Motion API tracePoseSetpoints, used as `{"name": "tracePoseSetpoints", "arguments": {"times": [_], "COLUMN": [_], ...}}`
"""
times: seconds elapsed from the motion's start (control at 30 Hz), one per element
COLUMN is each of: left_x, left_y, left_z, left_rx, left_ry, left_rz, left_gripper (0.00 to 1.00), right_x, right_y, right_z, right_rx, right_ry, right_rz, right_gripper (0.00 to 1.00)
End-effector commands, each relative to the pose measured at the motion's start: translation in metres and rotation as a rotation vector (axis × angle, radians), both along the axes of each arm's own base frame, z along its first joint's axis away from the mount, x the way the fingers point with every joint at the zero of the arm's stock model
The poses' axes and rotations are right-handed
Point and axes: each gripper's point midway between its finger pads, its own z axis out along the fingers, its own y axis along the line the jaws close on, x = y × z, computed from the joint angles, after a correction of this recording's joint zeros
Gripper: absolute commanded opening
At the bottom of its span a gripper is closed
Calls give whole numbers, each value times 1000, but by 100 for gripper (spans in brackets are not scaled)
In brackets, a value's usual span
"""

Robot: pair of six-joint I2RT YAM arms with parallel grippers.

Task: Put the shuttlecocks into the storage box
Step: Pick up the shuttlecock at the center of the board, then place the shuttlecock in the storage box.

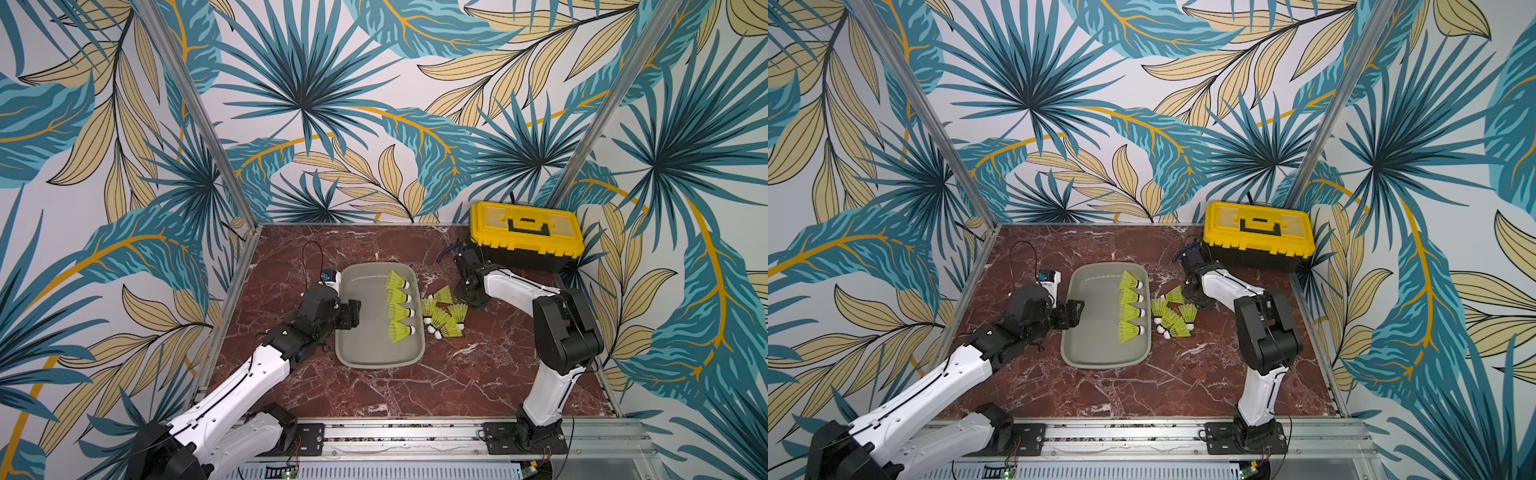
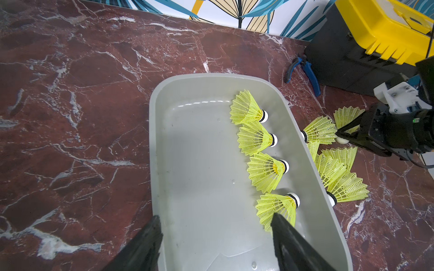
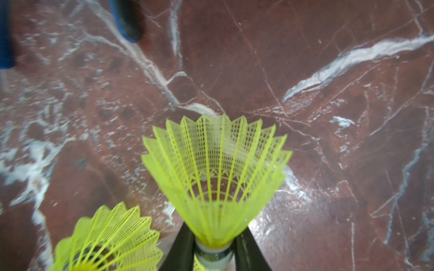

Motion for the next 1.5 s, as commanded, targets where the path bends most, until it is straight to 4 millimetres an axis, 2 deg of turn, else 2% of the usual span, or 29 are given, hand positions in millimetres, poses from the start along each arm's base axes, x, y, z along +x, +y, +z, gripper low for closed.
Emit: {"name": "tracePoseSetpoints", "arguments": {"times": [0.0, 0.2, 0.33, 0.6, 1.03, 1.43, 1.47], "left_x": [-3, -6, -7, -4, 0, 3, 4], "left_y": [1, -5, -9, -18, -42, -63, -65], "left_z": [2, 5, 12, 29, 55, 83, 86], "left_rx": [5, -6, 3, 10, 2, 48, 51], "left_ry": [-3, 2, -6, -41, -67, -119, -124], "left_rz": [-16, -61, -93, -157, -292, -454, -468], "left_gripper": [76, 76, 76, 76, 76, 76, 76], "right_x": [-4, -9, -11, -24, -59, -74, -77], "right_y": [6, 11, 21, 63, 111, 129, 130], "right_z": [2, 14, 28, 68, 119, 132, 128], "right_rx": [23, 25, 15, 62, 168, 158, 163], "right_ry": [-19, -76, -131, -366, -543, -541, -517], "right_rz": [82, 193, 354, 735, 1122, 1274, 1284], "right_gripper": [19, 18, 19, 20, 19, 16, 16]}}
